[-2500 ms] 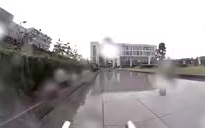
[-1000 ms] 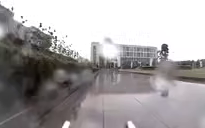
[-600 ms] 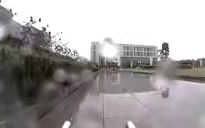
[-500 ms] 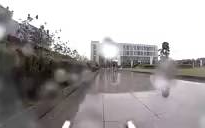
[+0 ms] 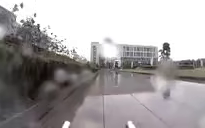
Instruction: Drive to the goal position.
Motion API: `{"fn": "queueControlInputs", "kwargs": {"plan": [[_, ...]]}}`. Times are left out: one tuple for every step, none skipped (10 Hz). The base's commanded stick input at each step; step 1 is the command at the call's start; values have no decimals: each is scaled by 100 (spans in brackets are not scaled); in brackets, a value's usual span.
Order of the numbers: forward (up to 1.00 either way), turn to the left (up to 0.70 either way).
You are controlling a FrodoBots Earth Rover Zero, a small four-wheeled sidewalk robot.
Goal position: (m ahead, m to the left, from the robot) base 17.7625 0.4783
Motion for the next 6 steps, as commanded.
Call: {"fn": "queueControlInputs", "kwargs": {"plan": [[70, 3], [70, 10], [70, 14], [70, 14], [70, 14], [70, 14]]}}
